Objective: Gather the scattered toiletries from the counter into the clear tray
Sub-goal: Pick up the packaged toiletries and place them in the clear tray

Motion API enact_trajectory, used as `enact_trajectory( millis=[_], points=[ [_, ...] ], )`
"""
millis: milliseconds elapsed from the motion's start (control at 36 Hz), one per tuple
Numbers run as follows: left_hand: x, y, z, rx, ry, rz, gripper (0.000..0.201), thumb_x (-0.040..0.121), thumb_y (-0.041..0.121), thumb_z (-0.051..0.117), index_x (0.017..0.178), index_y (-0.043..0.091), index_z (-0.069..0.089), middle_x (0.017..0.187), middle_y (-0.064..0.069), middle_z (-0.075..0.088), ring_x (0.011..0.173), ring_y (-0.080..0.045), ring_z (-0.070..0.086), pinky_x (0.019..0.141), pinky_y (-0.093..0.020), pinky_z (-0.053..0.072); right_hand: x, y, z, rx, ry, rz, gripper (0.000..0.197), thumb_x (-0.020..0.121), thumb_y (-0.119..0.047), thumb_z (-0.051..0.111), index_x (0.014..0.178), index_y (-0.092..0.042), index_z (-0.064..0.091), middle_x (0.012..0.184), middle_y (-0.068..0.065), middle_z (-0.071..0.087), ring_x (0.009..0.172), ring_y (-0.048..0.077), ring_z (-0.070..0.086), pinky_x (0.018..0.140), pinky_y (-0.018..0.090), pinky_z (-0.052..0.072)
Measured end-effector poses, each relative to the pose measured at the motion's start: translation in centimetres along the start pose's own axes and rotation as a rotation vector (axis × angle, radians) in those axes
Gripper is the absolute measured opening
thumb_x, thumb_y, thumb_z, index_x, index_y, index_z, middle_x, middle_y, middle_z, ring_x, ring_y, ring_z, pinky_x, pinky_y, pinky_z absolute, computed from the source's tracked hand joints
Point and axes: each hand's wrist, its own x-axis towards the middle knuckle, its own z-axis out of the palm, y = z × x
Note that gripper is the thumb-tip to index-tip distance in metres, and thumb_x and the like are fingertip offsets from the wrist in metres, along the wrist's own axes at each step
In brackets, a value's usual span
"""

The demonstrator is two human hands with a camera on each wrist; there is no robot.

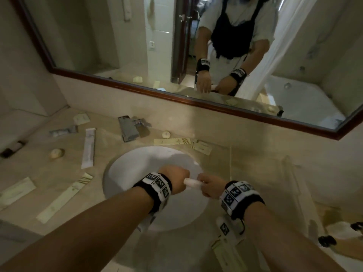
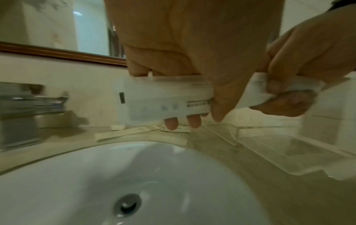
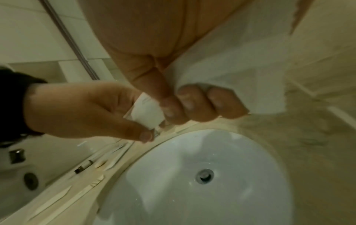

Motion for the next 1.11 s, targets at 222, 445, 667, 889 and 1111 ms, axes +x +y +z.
enact_trajectory(
  millis=[222,445,667,889,1111],
  points=[
    [-4.8,-5.2,-0.4,-0.092,-0.059,-0.135,0.029,0.093,0.027,0.045,0.119,0.023,0.057,0.116,-0.005,0.065,0.109,-0.029,0.061,0.087,-0.036,0.048,1.3,-7.9,0.9,-0.356,-0.147,-0.187,0.023,0.096,-0.036,0.046,0.08,-0.02,0.052,0.074,0.003,0.05,0.065,0.019,0.045,0.063,0.028,0.035],
    [-9.5,-12.2,0.6,-0.179,-0.125,-0.316,0.028,0.093,0.029,0.049,0.116,0.015,0.057,0.118,-0.009,0.063,0.107,-0.03,0.061,0.086,-0.034,0.047,5.0,-15.7,3.9,-0.506,-0.156,-0.319,0.042,0.093,-0.051,0.041,0.095,-0.015,0.061,0.069,-0.002,0.047,0.066,0.018,0.046,0.07,0.03,0.035],
    [-12.2,-21.5,2.8,-0.227,-0.098,-0.54,0.03,0.096,0.024,0.046,0.119,0.009,0.06,0.121,-0.011,0.064,0.11,-0.028,0.062,0.09,-0.036,0.049,10.4,-24.6,7.4,-0.627,-0.108,-0.369,0.019,0.092,-0.034,0.055,0.092,-0.015,0.057,0.093,0.01,0.059,0.088,0.024,0.055,0.073,0.028,0.038],
    [-14.9,-31.0,6.7,-0.783,-0.018,-0.891,0.072,0.088,0.045,0.055,0.143,0.011,0.022,0.122,-0.011,0.058,0.109,-0.03,0.061,0.081,-0.034,0.049,16.9,-29.9,10.7,-0.261,0.095,-0.164,0.052,0.088,-0.025,0.06,0.136,-0.01,0.045,0.138,0.011,0.051,0.126,0.029,0.049,0.105,0.038,0.042],
    [-14.4,-37.3,7.3,-0.894,0.109,-0.884,0.063,0.097,0.018,0.042,0.151,0.018,0.011,0.127,-0.016,0.057,0.095,-0.029,0.057,0.077,-0.035,0.043,22.0,-34.8,14.8,-0.294,0.048,-0.081,0.033,0.095,-0.011,0.047,0.126,-0.004,0.055,0.134,0.014,0.053,0.124,0.031,0.051,0.107,0.035,0.04]
  ],
)
